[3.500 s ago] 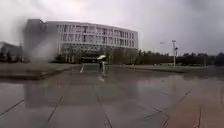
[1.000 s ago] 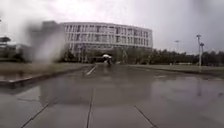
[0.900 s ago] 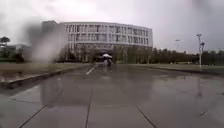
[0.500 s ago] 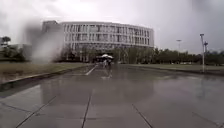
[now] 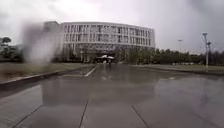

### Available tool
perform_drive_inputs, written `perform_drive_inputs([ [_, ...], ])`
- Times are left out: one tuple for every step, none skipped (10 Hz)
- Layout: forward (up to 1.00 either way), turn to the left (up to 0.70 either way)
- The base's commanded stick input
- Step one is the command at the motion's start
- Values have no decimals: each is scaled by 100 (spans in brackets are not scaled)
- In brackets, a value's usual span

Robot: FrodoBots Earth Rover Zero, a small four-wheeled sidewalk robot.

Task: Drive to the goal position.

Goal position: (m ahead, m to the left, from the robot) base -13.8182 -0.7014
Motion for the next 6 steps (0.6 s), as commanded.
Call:
perform_drive_inputs([
  [70, 11],
  [70, 0],
  [70, 0],
  [70, 0],
  [70, 0],
  [70, 0],
])
